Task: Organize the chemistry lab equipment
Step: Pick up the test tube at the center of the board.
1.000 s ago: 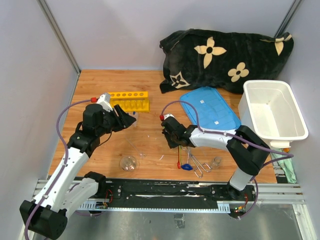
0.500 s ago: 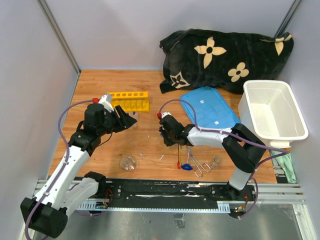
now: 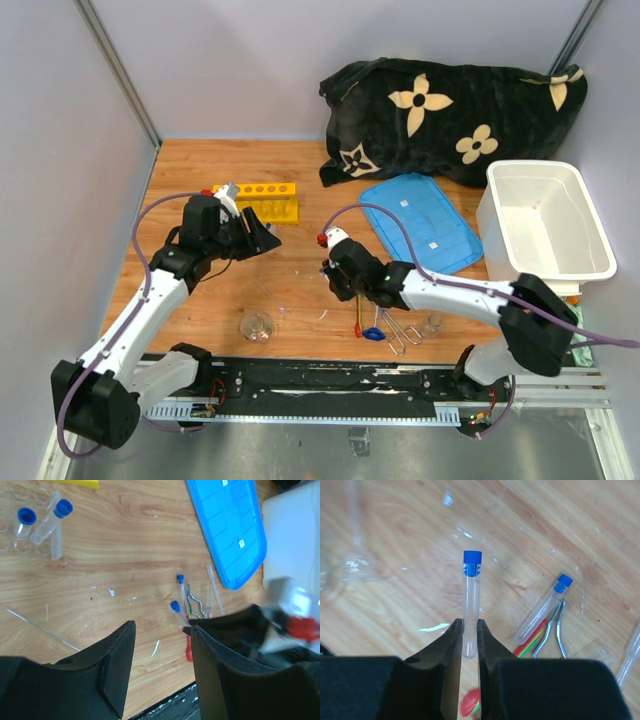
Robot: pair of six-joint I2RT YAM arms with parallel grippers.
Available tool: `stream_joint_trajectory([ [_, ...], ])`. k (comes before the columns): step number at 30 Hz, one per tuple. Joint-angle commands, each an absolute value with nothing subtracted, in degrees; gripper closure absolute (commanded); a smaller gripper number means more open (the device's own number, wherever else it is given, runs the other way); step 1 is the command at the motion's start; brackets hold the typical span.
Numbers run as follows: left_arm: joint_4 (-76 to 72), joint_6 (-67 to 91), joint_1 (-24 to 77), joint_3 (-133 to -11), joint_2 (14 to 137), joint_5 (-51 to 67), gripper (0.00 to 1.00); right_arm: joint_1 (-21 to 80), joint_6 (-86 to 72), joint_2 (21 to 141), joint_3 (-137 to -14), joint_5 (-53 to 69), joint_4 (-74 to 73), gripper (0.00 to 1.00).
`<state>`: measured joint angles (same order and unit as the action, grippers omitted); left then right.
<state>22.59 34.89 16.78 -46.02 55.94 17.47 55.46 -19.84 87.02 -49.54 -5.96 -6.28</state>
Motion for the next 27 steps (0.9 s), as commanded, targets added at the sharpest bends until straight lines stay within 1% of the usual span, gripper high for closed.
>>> stream_joint_trajectory([
  [1, 22.6, 32.0, 17.6, -48.4, 60.7, 22.5, 0.47, 60.2, -16.2, 78.7, -47.5, -11.1, -3.8, 0.99],
  [5, 22.5, 31.3, 18.6, -49.5, 63.8, 24.7, 0.47, 63.4, -14.8, 74.3, -46.0, -14.4, -2.0, 0.99],
  [10, 20.5, 33.0, 20.4, -50.0, 64.3, 26.3, 0.48, 65.4, -14.7, 71.5, -44.8, -15.9, -0.1, 0.99],
  [18, 15.1, 36.6, 25.1, -49.9, 66.2, 30.4, 0.47, 67.7, -14.3, 72.4, -45.8, -17.0, 0.5, 0.99],
  [27, 13.2, 37.6, 28.2, -48.3, 68.1, 32.2, 0.5, 68.4, -13.8, 71.5, -46.0, -18.8, 0.2, 0.99],
])
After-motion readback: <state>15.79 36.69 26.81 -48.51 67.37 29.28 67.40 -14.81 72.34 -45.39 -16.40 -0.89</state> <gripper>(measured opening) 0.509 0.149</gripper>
